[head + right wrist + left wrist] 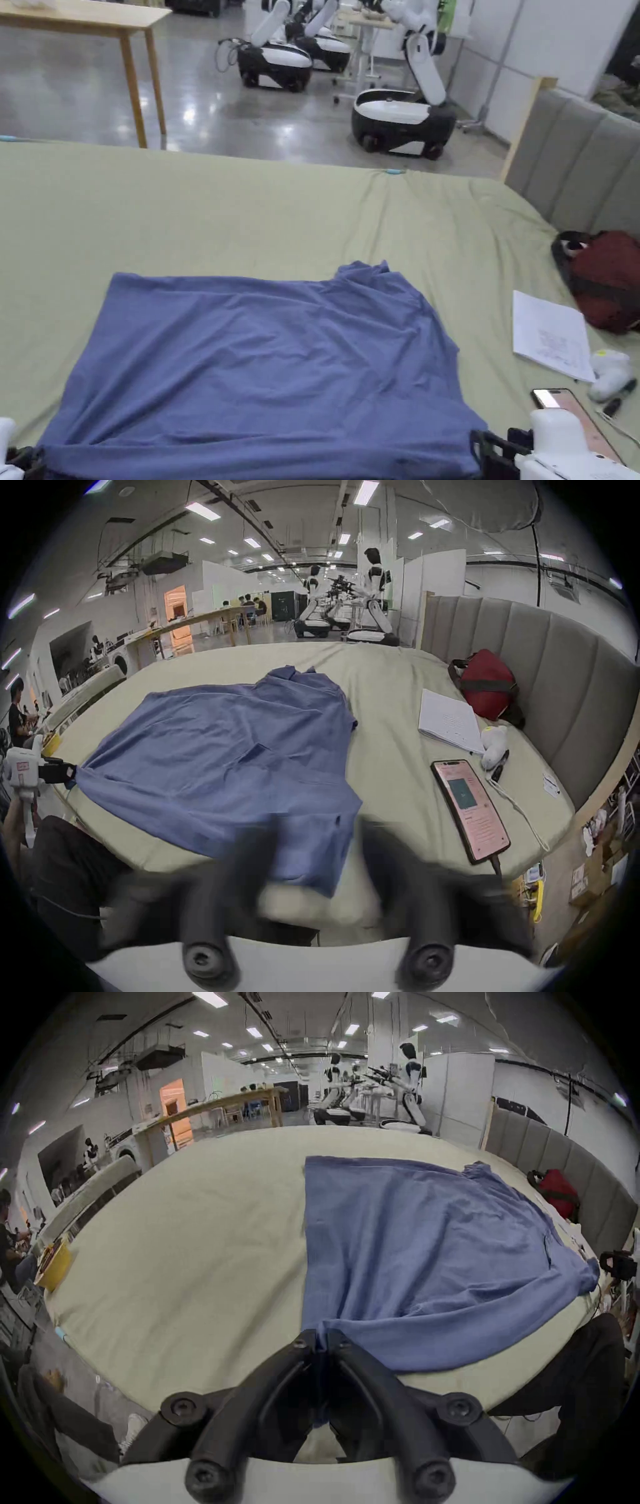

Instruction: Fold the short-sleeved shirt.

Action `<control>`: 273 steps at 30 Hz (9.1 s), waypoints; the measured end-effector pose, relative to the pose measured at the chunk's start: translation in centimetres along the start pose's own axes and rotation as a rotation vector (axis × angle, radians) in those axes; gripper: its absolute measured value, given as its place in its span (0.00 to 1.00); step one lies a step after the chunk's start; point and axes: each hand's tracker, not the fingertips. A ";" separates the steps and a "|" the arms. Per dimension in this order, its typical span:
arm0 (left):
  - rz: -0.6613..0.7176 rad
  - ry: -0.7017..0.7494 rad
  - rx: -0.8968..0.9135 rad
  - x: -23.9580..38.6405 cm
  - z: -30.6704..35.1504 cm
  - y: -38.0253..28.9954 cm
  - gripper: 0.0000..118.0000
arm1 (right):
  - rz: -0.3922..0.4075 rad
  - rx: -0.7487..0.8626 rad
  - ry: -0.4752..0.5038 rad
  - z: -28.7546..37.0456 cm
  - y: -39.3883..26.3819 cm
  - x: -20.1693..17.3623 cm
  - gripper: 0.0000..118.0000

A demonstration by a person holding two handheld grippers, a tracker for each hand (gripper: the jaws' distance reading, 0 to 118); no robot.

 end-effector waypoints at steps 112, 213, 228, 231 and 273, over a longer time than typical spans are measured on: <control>-0.008 0.012 -0.077 1.0 2.0 5.5 0.55 | -0.003 -0.196 0.045 -5.2 3.4 1.9 0.62; 0.017 0.014 0.279 6.7 7.4 5.6 0.05 | 0.091 0.396 0.046 2.8 7.1 -12.6 0.03; 0.823 -0.540 0.029 -8.2 -2.4 -1.9 1.00 | -0.014 0.313 0.106 0.2 6.2 -13.5 0.03; 1.022 -0.852 0.060 -6.7 -6.4 -2.8 1.00 | -0.022 0.305 0.115 0.1 6.4 -13.8 0.03; 0.171 -0.432 0.165 16.9 -0.2 7.9 1.00 | -0.044 0.184 0.199 2.2 4.4 -9.5 0.03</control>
